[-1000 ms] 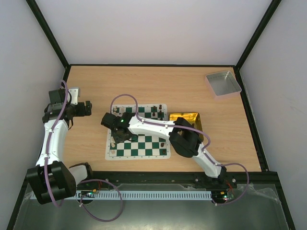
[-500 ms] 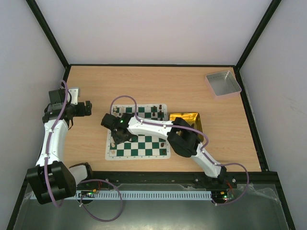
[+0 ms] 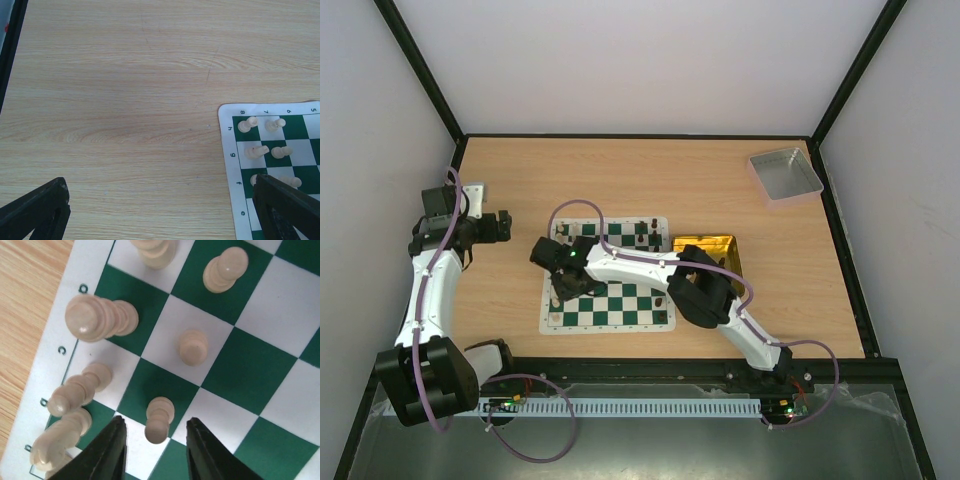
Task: Set up the chess pieces on the board
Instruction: Place the chess piece on the chessboard, then pick up the chess piece from the storage box.
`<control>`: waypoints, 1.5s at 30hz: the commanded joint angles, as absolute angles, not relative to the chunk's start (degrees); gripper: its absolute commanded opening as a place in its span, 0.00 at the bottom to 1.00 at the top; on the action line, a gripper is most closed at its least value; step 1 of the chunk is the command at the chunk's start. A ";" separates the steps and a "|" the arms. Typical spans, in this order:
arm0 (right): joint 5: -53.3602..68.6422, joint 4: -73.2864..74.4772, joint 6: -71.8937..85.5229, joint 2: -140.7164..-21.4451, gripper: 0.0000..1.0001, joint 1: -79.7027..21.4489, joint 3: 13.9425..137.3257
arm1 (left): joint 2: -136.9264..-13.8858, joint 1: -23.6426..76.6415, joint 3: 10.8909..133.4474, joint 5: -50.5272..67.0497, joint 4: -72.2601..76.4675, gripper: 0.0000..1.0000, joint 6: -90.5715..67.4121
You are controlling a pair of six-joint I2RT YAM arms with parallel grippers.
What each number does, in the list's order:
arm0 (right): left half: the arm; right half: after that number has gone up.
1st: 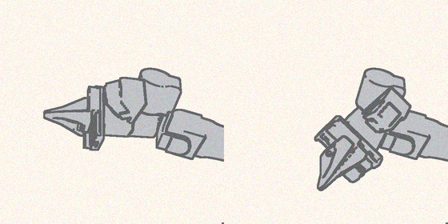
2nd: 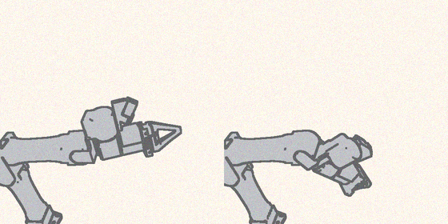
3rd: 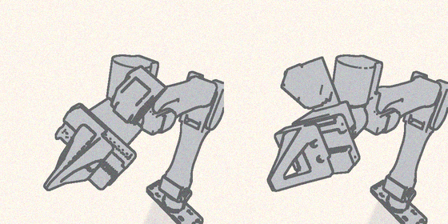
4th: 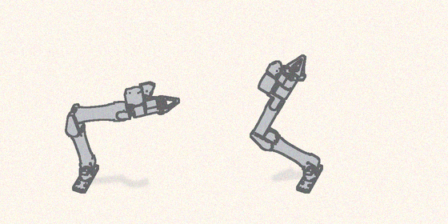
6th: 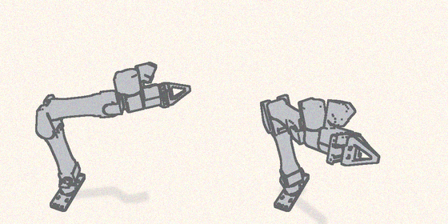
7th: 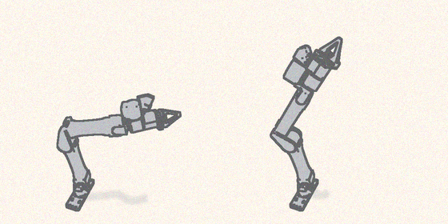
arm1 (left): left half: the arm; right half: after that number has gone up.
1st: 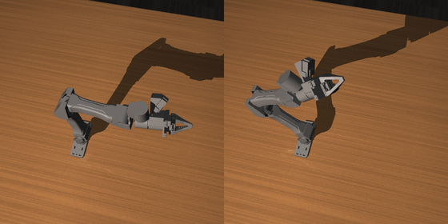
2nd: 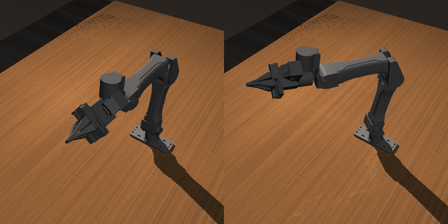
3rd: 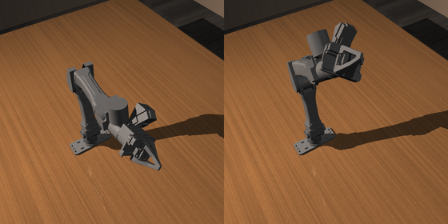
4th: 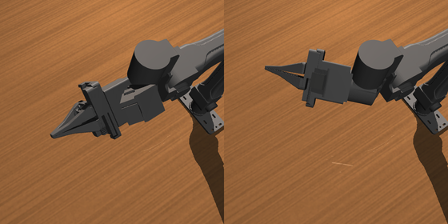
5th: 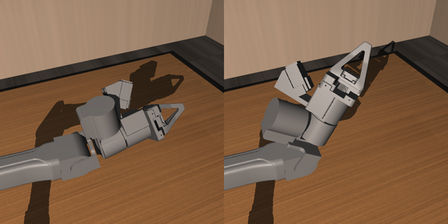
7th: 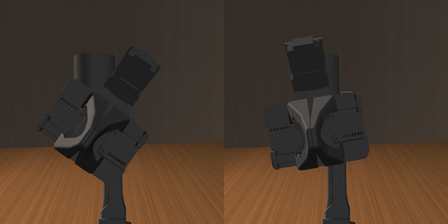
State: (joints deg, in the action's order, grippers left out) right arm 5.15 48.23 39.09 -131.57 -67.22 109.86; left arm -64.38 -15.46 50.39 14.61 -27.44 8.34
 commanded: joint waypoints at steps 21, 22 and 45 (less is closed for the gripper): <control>-7.19 52.99 41.77 -97.49 0.36 -57.54 85.86 | -64.72 -15.90 50.09 17.01 -27.54 0.99 8.51; -7.27 52.63 41.68 -95.29 0.36 -55.69 82.73 | -64.73 -15.90 50.12 17.17 -27.58 0.99 8.52; 2.13 35.93 39.20 -87.17 0.35 -38.45 54.68 | -65.04 -15.82 49.92 18.10 -27.69 0.99 8.80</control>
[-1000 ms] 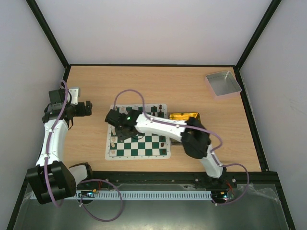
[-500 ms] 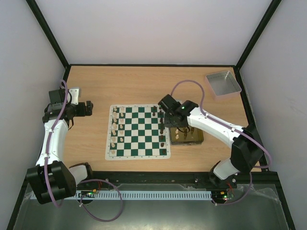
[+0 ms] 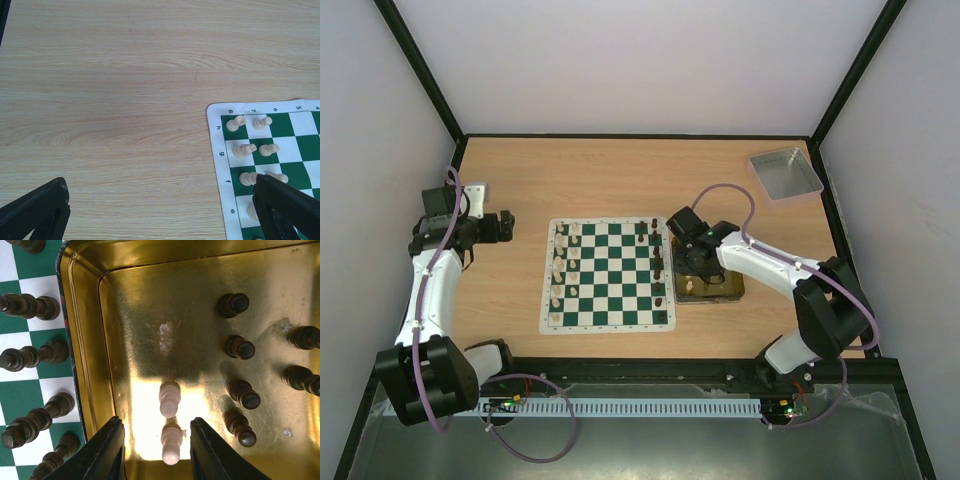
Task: Set up the chess pieces on the board
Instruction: Pick up the chess piece from the storage box.
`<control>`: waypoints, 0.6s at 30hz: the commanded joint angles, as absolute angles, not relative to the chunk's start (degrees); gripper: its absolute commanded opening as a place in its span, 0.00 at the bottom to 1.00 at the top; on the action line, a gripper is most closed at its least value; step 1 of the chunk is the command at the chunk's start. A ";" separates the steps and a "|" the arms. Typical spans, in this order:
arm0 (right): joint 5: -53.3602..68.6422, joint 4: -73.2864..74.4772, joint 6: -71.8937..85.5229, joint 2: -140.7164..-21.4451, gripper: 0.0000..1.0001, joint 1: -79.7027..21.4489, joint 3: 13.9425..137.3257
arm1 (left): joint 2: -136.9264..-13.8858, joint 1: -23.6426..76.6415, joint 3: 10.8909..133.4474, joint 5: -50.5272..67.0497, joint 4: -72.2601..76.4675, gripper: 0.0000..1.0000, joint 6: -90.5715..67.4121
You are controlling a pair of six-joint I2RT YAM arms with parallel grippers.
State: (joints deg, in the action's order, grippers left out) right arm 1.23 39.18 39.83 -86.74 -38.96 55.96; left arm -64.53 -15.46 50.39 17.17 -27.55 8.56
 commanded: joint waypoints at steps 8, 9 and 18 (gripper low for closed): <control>3.07 33.57 38.94 -89.28 0.33 -37.24 53.54 | -65.06 -15.78 49.93 18.19 -27.71 0.99 8.81; 3.08 33.30 38.94 -89.48 0.32 -37.07 53.36 | -65.12 -15.79 49.92 18.14 -27.73 0.99 8.79; 3.49 31.92 38.25 -89.92 0.31 -35.34 51.32 | -65.19 -15.77 49.99 18.44 -27.69 0.99 8.88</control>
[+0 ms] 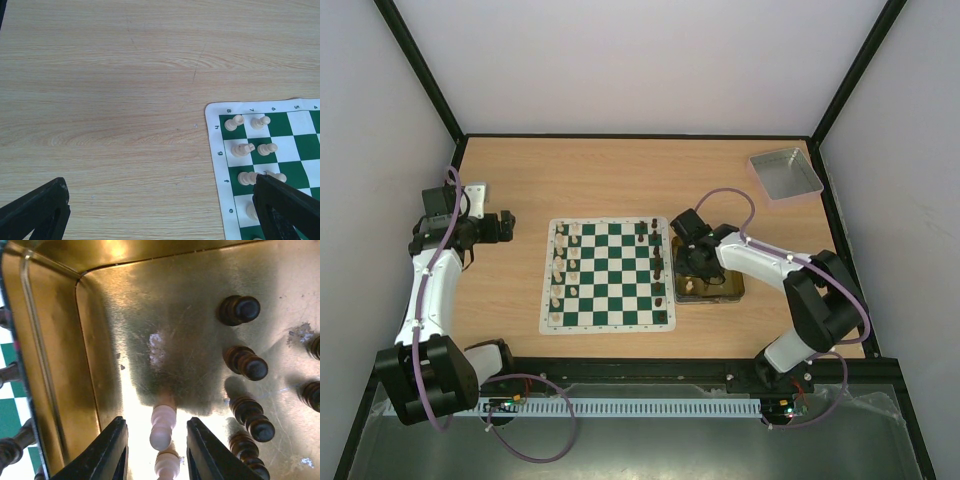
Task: Set up the chess pieces on the board
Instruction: Pick up the chess piece from the storage box.
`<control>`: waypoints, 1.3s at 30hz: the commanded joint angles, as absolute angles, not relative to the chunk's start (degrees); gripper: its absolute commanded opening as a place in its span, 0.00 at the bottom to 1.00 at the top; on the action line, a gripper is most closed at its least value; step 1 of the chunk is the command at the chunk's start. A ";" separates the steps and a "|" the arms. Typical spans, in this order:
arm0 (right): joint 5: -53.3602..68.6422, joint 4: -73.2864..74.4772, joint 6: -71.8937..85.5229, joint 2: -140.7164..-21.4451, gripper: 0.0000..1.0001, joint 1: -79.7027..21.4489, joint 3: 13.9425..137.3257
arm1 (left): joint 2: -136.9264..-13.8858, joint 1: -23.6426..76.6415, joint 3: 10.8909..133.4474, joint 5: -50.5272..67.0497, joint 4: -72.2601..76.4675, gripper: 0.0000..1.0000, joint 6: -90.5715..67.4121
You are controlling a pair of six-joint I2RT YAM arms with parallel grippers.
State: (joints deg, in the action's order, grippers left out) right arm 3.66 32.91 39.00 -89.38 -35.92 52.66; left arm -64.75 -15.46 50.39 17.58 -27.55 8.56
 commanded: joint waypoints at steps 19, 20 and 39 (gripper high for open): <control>0.05 34.34 36.72 -89.62 0.11 -35.24 53.92 | -65.83 -15.71 50.01 18.83 -27.77 0.99 8.88; -0.41 35.04 36.66 -89.07 0.11 -35.24 54.54 | -65.83 -15.68 50.02 18.89 -27.77 0.99 8.89; -3.63 45.56 43.26 -85.95 0.11 -53.52 67.67 | -65.40 -15.61 50.09 19.25 -28.03 0.99 8.97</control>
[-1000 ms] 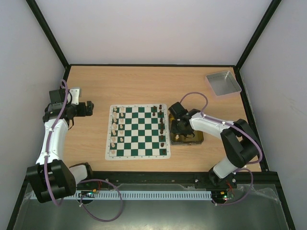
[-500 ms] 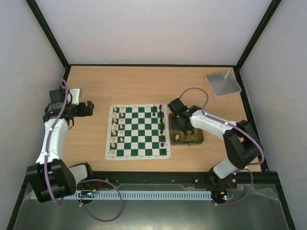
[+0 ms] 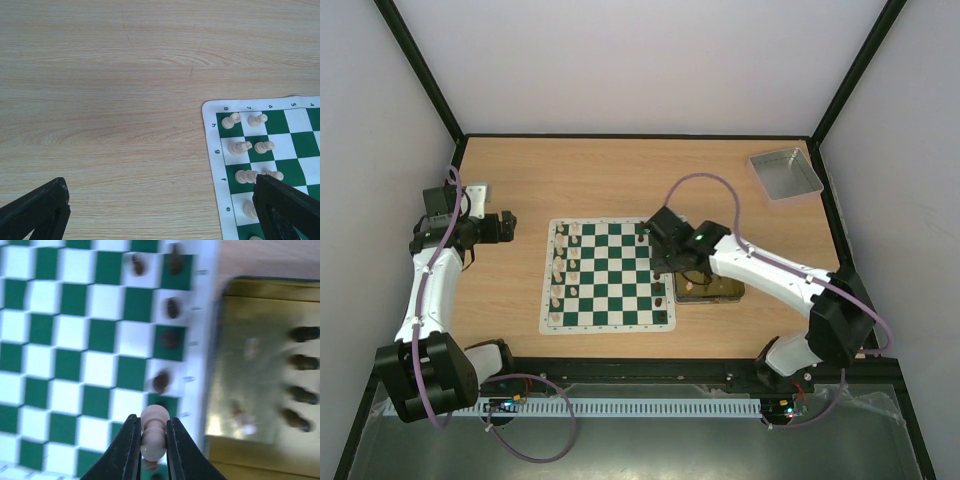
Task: Set up the chess pieces on the board
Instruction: Pick up the chess piece from the storage box, then place the chess piece on the chessboard.
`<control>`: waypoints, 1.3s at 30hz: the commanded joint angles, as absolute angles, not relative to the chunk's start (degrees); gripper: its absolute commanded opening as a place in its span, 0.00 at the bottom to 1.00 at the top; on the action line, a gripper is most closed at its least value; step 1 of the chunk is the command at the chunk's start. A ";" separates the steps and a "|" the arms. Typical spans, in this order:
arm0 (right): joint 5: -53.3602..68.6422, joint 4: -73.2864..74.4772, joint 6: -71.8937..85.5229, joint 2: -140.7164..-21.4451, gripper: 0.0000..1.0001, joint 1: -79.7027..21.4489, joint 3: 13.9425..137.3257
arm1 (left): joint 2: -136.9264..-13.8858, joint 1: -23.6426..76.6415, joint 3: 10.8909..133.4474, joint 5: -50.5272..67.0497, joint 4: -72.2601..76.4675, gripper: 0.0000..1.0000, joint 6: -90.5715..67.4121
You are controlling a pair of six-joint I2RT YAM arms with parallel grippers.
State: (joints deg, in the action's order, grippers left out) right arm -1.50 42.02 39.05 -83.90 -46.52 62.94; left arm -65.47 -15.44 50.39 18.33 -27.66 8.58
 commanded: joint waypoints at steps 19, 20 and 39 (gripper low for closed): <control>2.14 44.61 45.65 -116.55 0.10 -73.21 95.10 | -65.49 -16.33 50.41 19.32 -28.21 0.99 8.96; 2.38 44.57 45.42 -117.41 0.10 -73.21 95.91 | -65.48 -16.37 50.44 19.37 -28.26 0.99 8.98; 2.80 44.59 43.76 -126.45 0.10 -73.08 102.26 | -65.30 -16.62 50.36 20.74 -28.48 0.99 9.05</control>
